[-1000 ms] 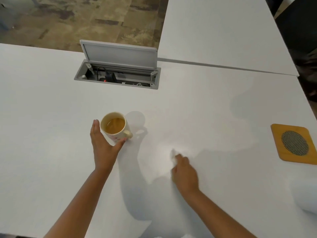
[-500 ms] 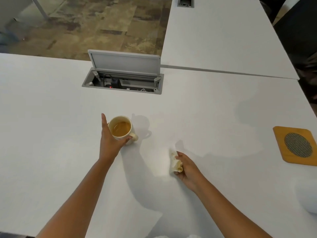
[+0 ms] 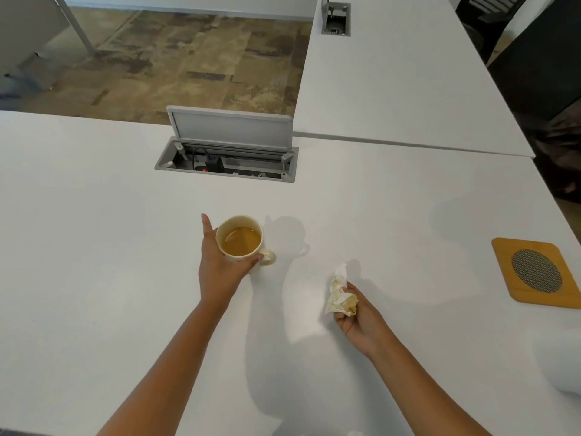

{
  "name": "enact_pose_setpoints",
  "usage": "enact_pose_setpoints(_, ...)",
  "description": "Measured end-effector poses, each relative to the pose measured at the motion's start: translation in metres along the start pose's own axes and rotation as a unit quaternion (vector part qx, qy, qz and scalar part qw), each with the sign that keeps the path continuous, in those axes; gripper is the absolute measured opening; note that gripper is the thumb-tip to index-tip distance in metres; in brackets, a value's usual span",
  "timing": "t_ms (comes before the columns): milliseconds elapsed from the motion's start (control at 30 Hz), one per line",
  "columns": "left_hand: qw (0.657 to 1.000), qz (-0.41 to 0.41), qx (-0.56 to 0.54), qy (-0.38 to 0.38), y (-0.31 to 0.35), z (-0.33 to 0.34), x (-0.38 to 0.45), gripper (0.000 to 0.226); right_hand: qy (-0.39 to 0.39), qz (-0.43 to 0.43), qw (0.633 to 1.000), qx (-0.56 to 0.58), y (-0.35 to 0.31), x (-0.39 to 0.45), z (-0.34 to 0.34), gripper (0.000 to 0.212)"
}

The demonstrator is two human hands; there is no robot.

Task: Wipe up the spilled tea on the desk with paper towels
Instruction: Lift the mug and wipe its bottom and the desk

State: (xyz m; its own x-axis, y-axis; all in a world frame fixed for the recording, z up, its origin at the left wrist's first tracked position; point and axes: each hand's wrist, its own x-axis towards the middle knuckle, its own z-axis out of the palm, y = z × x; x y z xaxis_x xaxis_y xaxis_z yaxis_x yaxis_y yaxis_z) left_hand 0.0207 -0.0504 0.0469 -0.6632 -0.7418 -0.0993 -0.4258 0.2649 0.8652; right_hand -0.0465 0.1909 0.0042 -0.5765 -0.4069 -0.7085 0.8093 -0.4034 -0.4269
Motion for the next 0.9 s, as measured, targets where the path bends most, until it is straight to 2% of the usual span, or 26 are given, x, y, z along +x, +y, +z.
enact_pose_setpoints(100, 0.999, 0.021, -0.006, -0.028, 0.013, 0.009, -0.019, 0.120, 0.005, -0.007, 1.000, 0.002, -0.001, 0.002, 0.000, 0.035)
enact_pose_setpoints(233, 0.995, 0.050, -0.019, -0.080, 0.034, 0.022, -0.048, 0.108, 0.001, -0.001, 1.000, -0.014, -0.001, 0.003, 0.002, 0.018)
enact_pose_setpoints(300, 0.992, 0.060, -0.026, -0.105, 0.043, 0.029, -0.062, 0.106, -0.031, -0.007, 0.999, -0.032, 0.001, 0.004, 0.005, 0.016)
enact_pose_setpoints(400, 0.987, 0.071, -0.040, -0.141, 0.054, 0.038, -0.081, 0.105, -0.105, -0.010, 0.993, -0.045, 0.002, 0.004, 0.011, 0.030)
enact_pose_setpoints(533, 0.980, 0.079, -0.040, -0.180, 0.064, 0.044, -0.095, 0.101, -0.178, 0.012, 0.984, -0.026, -0.001, 0.001, 0.007, 0.025)
enact_pose_setpoints(667, 0.978, 0.090, -0.021, -0.185, 0.070, 0.044, -0.097, 0.101, -0.211, 0.025, 0.977, 0.010, -0.004, -0.002, 0.003, 0.060)
enact_pose_setpoints(733, 0.977, 0.096, -0.013, -0.188, 0.072, 0.044, -0.096, 0.100, -0.202, 0.030, 0.979, 0.014, -0.005, 0.001, 0.002, 0.052)
enact_pose_setpoints(800, 0.977, 0.101, -0.009, -0.188, 0.073, 0.043, -0.095, 0.098, -0.185, 0.031, 0.982, 0.014, -0.007, 0.001, 0.002, 0.025)
enact_pose_setpoints(900, 0.976, 0.113, -0.004, -0.185, 0.076, 0.042, -0.096, 0.098, -0.162, 0.039, 0.985, 0.035, -0.008, 0.002, 0.000, 0.029)
